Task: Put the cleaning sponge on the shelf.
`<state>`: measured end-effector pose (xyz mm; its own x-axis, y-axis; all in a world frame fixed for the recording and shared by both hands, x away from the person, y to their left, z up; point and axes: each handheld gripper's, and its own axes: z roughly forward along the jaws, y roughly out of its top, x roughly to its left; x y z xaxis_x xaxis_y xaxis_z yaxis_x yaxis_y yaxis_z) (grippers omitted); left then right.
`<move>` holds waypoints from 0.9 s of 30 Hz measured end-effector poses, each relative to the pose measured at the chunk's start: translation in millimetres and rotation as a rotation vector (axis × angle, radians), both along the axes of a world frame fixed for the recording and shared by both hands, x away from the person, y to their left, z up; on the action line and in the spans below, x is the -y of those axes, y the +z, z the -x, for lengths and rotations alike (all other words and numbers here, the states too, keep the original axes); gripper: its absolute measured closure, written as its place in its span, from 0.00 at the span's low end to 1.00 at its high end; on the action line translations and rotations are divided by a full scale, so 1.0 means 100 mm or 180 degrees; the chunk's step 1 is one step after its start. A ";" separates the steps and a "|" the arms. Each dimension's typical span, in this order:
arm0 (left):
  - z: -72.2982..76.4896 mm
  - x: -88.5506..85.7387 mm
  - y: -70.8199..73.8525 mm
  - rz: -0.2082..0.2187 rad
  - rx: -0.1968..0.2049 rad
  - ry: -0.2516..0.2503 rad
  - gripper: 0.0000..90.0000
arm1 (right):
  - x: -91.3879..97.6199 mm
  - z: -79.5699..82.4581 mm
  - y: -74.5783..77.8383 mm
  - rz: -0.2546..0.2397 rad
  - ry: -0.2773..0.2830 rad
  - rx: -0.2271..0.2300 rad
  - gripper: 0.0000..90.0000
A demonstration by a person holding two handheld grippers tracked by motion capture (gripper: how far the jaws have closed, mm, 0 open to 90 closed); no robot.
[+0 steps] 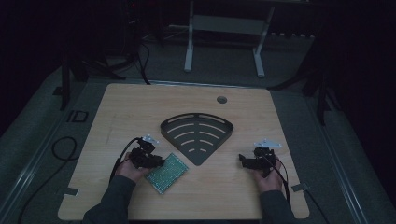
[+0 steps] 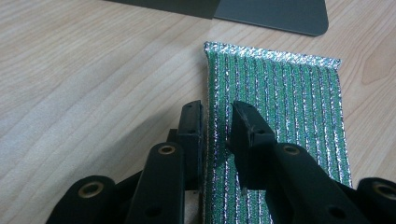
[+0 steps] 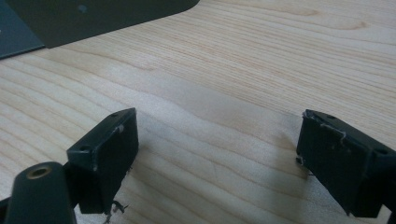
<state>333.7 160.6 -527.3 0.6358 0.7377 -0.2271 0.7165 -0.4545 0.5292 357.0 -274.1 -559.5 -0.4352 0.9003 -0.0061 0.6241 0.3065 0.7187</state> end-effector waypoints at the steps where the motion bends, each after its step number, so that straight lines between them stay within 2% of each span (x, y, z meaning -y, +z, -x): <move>1: -0.01 0.00 0.00 0.0003 -0.0013 -0.0004 0.82 | 0.00 0.00 0.00 0.0000 0.0000 0.0000 0.14; 9: -0.03 -0.03 -0.05 0.0115 -0.0133 0.0059 0.82 | 0.00 0.00 0.00 0.0001 0.0000 0.0000 0.14; 13: -0.04 -0.04 -0.06 0.0184 -0.0194 0.0051 0.88 | 0.00 0.00 0.00 0.0000 -0.0001 0.0000 0.14; 21: -0.03 -0.02 -0.04 0.0157 -0.0201 0.0020 0.98 | 0.00 0.00 0.00 0.0001 0.0000 0.0000 0.14; 27: -0.03 -0.02 -0.02 0.0209 -0.0233 -0.0012 1.00 | 0.00 0.00 0.00 0.0000 0.0000 0.0000 0.14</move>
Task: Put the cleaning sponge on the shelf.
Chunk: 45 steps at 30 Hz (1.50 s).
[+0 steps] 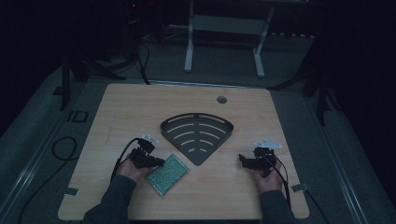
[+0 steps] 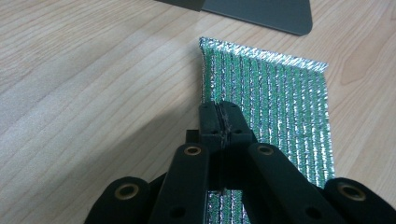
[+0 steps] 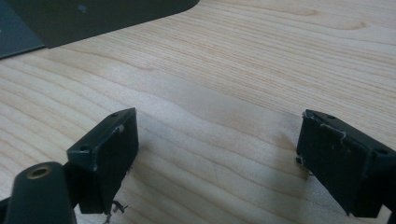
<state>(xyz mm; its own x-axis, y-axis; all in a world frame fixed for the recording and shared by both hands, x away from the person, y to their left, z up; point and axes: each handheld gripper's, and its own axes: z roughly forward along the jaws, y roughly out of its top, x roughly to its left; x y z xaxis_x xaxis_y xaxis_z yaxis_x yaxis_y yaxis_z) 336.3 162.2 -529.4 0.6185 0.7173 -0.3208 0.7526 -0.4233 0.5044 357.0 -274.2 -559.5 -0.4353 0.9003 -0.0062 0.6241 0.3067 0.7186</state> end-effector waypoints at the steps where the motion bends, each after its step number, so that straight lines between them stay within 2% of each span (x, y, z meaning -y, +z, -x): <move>1: 0.00 0.00 0.00 0.0033 -0.0015 0.0005 1.00 | 0.00 0.00 0.00 0.0000 0.0000 0.0000 0.14; 17: -0.01 0.00 0.20 0.0225 0.0097 0.0043 1.00 | 0.00 0.00 0.00 -0.0002 -0.0002 -0.0001 0.14; 22: -0.02 0.00 0.25 0.0230 0.0126 0.0079 1.00 | 0.00 0.00 0.00 -0.0003 -0.0002 -0.0002 0.14; 34: -0.07 0.05 0.37 0.0242 0.0178 0.0055 1.00 | 0.00 0.00 0.00 -0.0003 -0.0002 -0.0001 0.14; 45: -0.15 0.16 0.48 0.0330 0.0243 0.0067 1.00 | 0.00 0.00 0.00 -0.0002 -0.0002 -0.0002 0.14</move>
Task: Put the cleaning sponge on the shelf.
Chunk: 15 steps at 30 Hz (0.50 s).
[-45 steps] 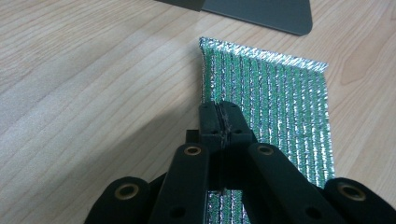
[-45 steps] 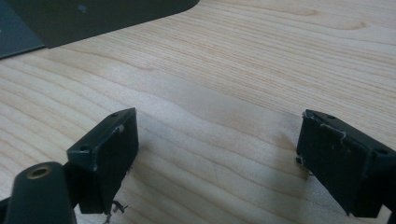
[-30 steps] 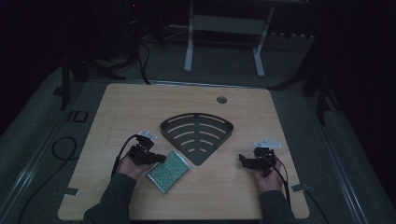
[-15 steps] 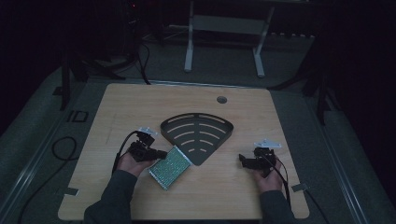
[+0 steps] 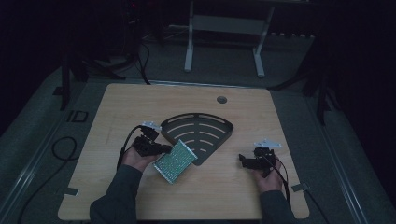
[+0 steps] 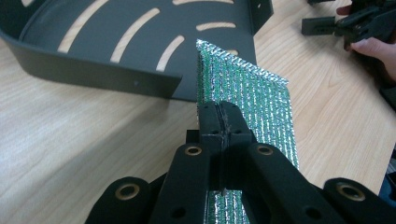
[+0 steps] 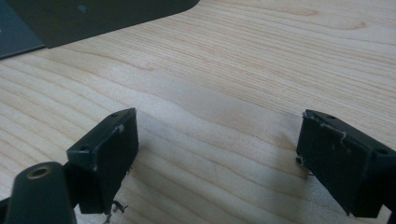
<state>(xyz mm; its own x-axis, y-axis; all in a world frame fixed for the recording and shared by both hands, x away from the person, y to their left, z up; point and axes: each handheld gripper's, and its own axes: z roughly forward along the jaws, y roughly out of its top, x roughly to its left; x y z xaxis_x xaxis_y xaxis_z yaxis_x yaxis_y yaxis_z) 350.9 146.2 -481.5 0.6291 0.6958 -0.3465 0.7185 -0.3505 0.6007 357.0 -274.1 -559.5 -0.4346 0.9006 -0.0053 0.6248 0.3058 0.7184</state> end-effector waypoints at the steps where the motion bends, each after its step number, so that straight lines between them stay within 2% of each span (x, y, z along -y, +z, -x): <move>1: -0.02 0.02 0.02 0.0005 0.0012 -0.0021 1.00 | 0.00 0.00 0.00 0.0000 -0.0001 0.0000 0.14; 15: -0.11 0.12 0.15 0.0062 0.0111 0.0028 1.00 | 0.00 0.00 0.00 -0.0003 -0.0004 -0.0003 0.14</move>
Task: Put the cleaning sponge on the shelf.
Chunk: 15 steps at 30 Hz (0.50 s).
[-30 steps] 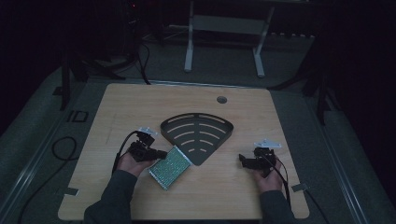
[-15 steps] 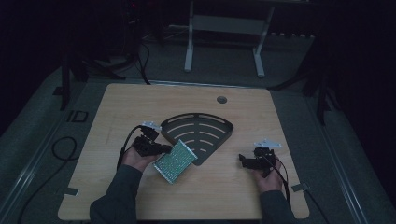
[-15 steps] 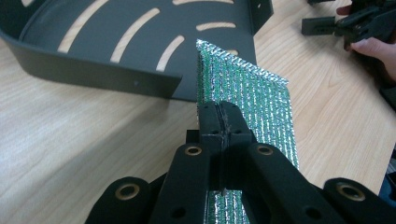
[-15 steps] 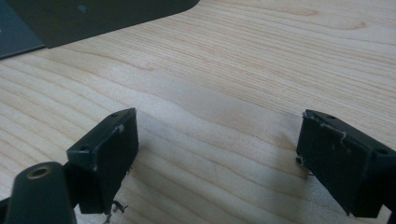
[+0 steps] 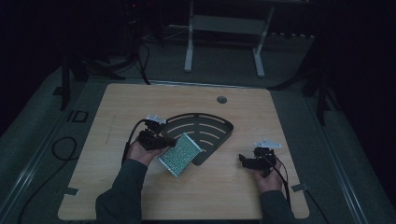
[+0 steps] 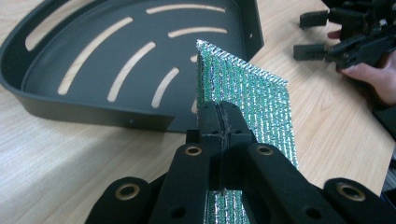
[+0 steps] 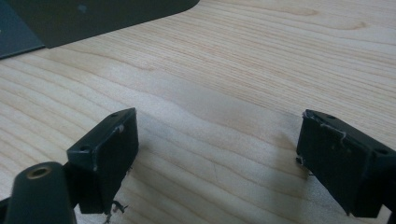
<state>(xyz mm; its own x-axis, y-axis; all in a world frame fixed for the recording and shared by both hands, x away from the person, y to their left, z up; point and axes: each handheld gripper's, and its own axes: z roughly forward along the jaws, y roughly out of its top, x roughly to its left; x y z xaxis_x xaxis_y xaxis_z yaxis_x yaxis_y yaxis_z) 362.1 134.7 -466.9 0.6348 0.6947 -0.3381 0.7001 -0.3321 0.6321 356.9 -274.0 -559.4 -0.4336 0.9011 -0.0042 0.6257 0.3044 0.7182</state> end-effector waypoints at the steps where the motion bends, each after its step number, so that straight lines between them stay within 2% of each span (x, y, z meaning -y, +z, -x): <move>1: -0.02 0.02 0.01 0.0015 0.0002 0.0009 1.00 | 0.00 0.00 0.00 0.0002 0.0002 0.0000 0.14; 15: -0.13 0.13 0.06 0.0053 0.0056 0.0009 1.00 | 0.00 0.00 0.00 0.0006 0.0005 0.0007 0.14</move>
